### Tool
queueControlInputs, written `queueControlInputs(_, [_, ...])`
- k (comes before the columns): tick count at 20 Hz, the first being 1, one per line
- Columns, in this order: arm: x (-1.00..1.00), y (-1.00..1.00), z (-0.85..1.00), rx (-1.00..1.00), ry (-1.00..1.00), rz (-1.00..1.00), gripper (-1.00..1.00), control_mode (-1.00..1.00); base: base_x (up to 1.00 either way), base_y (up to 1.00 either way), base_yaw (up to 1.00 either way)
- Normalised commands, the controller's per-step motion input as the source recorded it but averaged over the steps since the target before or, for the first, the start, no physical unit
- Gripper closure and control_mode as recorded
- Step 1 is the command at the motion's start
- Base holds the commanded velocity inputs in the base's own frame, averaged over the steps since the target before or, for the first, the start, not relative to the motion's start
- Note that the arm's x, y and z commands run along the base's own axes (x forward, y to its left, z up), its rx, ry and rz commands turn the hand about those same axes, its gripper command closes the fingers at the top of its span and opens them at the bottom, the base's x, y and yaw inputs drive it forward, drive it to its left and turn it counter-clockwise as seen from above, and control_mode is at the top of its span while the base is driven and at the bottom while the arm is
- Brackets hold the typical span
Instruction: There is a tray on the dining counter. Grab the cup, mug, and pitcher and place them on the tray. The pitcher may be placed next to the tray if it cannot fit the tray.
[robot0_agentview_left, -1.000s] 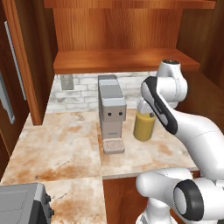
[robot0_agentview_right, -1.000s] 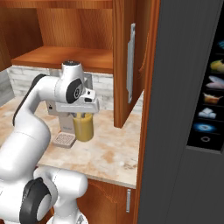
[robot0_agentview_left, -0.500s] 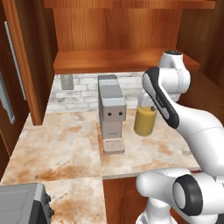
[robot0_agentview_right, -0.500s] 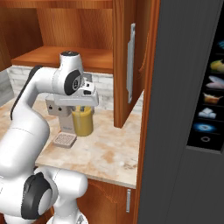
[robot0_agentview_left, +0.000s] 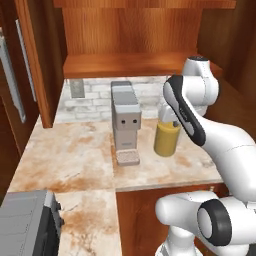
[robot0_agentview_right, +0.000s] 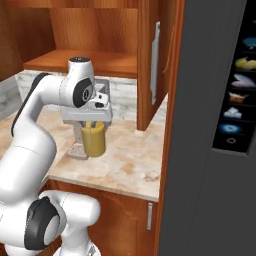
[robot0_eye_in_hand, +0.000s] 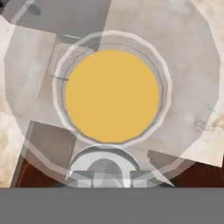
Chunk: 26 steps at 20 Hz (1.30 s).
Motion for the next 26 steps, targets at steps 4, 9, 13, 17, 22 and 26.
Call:
queueControlInputs(4, [0.0,0.0,0.0,0.0,0.0,0.0,1.0,1.0,-0.96,0.0,0.0])
queueControlInputs(9, [0.0,0.0,0.0,0.0,0.0,0.0,1.0,1.0,-0.98,0.0,-0.09])
queueControlInputs(13, [0.0,0.0,0.0,0.0,0.0,0.0,1.0,1.0,-0.9,-0.03,-0.19])
queueControlInputs(17, [0.0,0.0,0.0,0.0,0.0,0.0,1.0,1.0,-0.59,-0.16,-0.43])
queueControlInputs(22, [0.0,0.0,0.0,0.0,0.0,0.0,1.0,1.0,-0.45,-0.16,-0.59])
queueControlInputs(26, [0.0,0.0,0.0,0.0,0.0,0.0,1.0,1.0,-0.31,-0.05,-0.72])
